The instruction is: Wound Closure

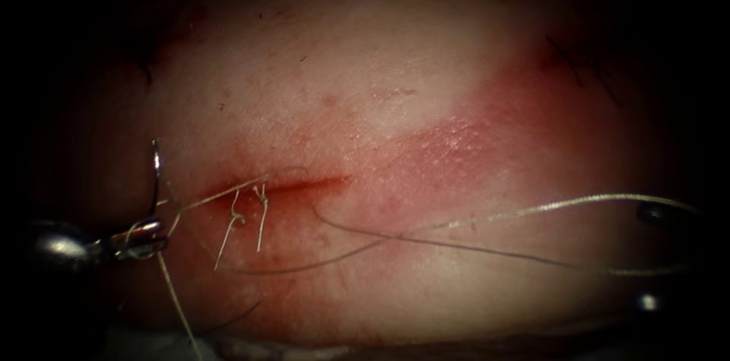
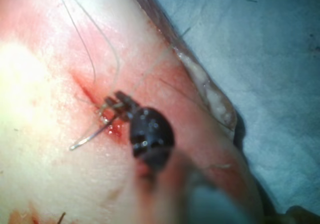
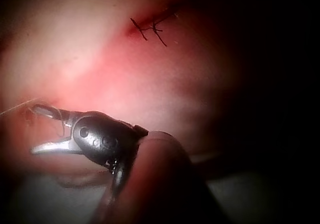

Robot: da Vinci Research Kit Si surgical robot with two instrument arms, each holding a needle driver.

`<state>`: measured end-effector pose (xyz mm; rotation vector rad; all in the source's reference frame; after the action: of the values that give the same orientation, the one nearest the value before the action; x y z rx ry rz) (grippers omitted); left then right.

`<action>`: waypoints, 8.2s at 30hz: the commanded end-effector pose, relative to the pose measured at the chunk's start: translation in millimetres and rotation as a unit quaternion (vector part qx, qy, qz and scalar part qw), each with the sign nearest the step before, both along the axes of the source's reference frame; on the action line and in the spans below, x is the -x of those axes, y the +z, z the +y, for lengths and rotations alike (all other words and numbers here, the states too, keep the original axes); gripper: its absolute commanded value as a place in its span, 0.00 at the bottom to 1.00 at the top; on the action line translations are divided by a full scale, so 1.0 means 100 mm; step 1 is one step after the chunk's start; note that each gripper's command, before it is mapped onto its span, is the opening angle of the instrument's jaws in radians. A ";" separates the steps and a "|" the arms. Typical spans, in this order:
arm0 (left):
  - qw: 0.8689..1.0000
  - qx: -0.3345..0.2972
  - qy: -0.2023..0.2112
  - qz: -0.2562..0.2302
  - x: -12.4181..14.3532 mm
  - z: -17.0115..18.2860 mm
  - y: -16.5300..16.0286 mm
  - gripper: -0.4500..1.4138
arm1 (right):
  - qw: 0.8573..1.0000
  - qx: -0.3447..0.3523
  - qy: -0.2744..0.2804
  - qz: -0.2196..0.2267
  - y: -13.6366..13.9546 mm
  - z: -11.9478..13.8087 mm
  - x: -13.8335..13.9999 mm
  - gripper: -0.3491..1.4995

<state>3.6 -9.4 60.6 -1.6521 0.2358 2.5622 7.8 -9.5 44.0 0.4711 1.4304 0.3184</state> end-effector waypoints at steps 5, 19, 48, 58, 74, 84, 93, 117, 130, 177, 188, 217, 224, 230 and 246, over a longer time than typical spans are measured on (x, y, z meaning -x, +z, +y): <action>1.000 0.000 0.002 -0.002 -0.002 -0.001 0.015 0.00 | 0.995 -0.030 -0.069 0.059 -0.061 -0.057 0.039 0.99; 1.000 0.005 -0.003 0.004 -0.005 -0.004 0.024 0.00 | 0.994 0.009 -0.081 -0.073 -0.028 -0.076 0.010 0.99; 1.000 0.004 -0.004 0.008 -0.003 -0.013 0.027 0.00 | 0.979 0.148 -0.001 -0.143 0.154 0.002 -0.225 0.99; 1.000 0.005 -0.004 0.008 -0.003 -0.014 0.028 0.00 | 0.968 0.196 0.000 -0.154 0.215 -0.023 -0.260 0.99; 1.000 0.002 -0.006 0.008 -0.002 -0.015 0.027 0.00 | 0.948 0.273 0.005 -0.166 0.280 -0.022 -0.284 0.85; 1.000 0.002 -0.006 0.009 -0.001 -0.016 0.027 0.00 | 0.953 0.266 -0.011 -0.142 0.275 -0.017 -0.277 0.00; 1.000 0.002 -0.006 0.008 -0.002 -0.015 0.027 0.00 | 0.956 0.259 -0.022 -0.137 0.227 -0.048 -0.245 0.00; 1.000 0.002 -0.006 0.007 0.002 -0.013 0.028 0.00 | 0.960 0.248 -0.083 -0.095 0.032 -0.186 -0.195 0.00; 1.000 -0.001 0.008 0.006 0.024 -0.052 0.014 0.00 | 0.969 0.179 -0.028 -0.167 0.054 -0.161 -0.141 0.99; 0.973 -0.200 -0.113 -0.038 0.265 0.228 0.134 0.91 | 0.965 0.137 0.064 -0.214 0.100 -0.246 -0.075 0.99; 0.979 -0.189 -0.075 0.025 0.168 0.186 0.033 0.92 | 0.967 0.132 0.070 -0.207 0.102 -0.236 -0.083 0.99; 0.996 -0.084 -0.019 0.032 0.159 -0.066 -0.035 0.88 | 0.963 0.139 0.139 -0.184 0.078 -0.060 -0.131 0.99; 0.993 -0.058 -0.056 0.084 0.196 -0.058 -0.046 0.87 | 0.962 0.141 0.140 -0.186 0.081 -0.057 -0.135 0.99; 0.992 -0.017 -0.036 0.119 0.210 -0.072 -0.047 0.82 | 0.962 0.141 0.142 -0.186 0.081 -0.056 -0.139 0.99; 0.991 -0.010 -0.040 0.124 0.242 -0.073 -0.059 0.79 | 0.962 0.140 0.143 -0.188 0.083 -0.052 -0.143 0.99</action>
<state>-20.1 -16.1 54.1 -1.2857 0.2899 2.6944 21.3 -14.1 51.8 -0.0370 1.1396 0.4048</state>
